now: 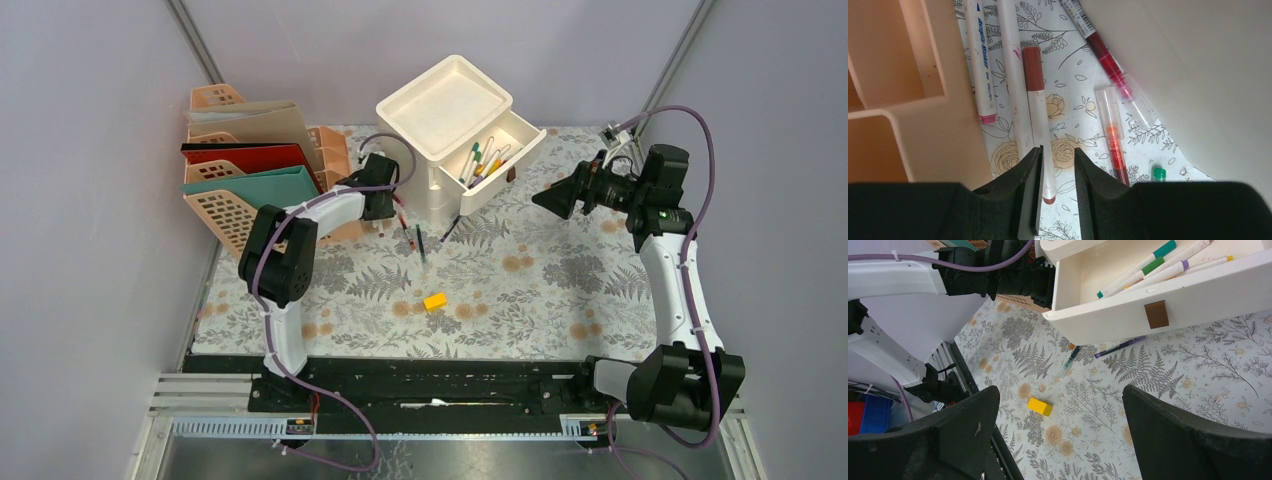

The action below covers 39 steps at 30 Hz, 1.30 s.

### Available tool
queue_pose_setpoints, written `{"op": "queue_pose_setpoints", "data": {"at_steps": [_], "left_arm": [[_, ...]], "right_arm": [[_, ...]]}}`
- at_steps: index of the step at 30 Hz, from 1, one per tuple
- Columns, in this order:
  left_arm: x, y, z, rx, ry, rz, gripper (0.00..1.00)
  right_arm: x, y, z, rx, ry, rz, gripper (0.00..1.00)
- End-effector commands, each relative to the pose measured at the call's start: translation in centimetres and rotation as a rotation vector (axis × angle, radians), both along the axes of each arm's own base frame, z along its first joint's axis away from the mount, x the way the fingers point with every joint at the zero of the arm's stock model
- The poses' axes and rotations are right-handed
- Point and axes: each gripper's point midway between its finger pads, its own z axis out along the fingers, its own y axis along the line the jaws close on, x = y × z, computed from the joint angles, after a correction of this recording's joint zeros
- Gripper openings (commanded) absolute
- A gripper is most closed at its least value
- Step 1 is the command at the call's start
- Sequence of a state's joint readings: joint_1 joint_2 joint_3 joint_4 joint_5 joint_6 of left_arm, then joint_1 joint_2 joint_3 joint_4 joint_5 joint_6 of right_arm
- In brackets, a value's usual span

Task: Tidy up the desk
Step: Place the stationery in the drawer, then pick up the stationery from the center of the board.

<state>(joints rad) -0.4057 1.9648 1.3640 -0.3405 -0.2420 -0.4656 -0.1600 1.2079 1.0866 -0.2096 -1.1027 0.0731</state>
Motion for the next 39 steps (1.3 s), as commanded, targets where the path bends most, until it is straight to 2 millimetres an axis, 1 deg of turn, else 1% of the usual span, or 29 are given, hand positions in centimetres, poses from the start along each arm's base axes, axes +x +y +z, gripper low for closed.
{"op": "queue_pose_setpoints", "data": {"at_steps": [1, 12, 17, 24, 25, 27, 32, 36, 39], "left_arm": [[1.4, -0.1, 0.7, -0.015, -0.015, -0.014, 0.32], [0.6, 0.1, -1.6, -0.008, 0.051, -0.011, 0.31], [-0.1, 0.4, -2.5, 0.005, 0.088, 0.006, 0.31], [-1.8, 0.2, -3.1, 0.015, 0.127, -0.014, 0.13], [-2.2, 0.0, -3.1, 0.019, 0.13, -0.021, 0.09], [-2.8, -0.4, -2.5, 0.02, 0.121, -0.038, 0.01], [-4.4, -1.3, 0.2, 0.008, 0.067, -0.052, 0.0], [-5.8, -2.0, 3.3, -0.043, -0.001, -0.061, 0.0], [-7.4, -2.7, 5.2, -0.109, -0.043, -0.094, 0.0]], "right_arm": [[-0.2, 0.2, 1.2, 0.012, -0.053, 0.022, 1.0], [-0.1, 0.2, 1.2, 0.015, -0.05, 0.025, 1.0], [0.0, 0.1, 1.1, 0.017, -0.043, 0.022, 1.0], [0.2, 0.1, 1.2, 0.023, -0.041, 0.026, 1.0], [0.2, 0.2, 1.3, 0.024, -0.042, 0.028, 1.0], [0.2, 0.2, 1.3, 0.026, -0.04, 0.029, 1.0], [0.0, 0.3, 1.5, 0.032, -0.044, 0.043, 1.0], [-0.3, 0.6, 1.8, 0.044, -0.047, 0.062, 1.0], [-0.5, 0.7, 2.0, 0.055, -0.051, 0.081, 1.0]]}}
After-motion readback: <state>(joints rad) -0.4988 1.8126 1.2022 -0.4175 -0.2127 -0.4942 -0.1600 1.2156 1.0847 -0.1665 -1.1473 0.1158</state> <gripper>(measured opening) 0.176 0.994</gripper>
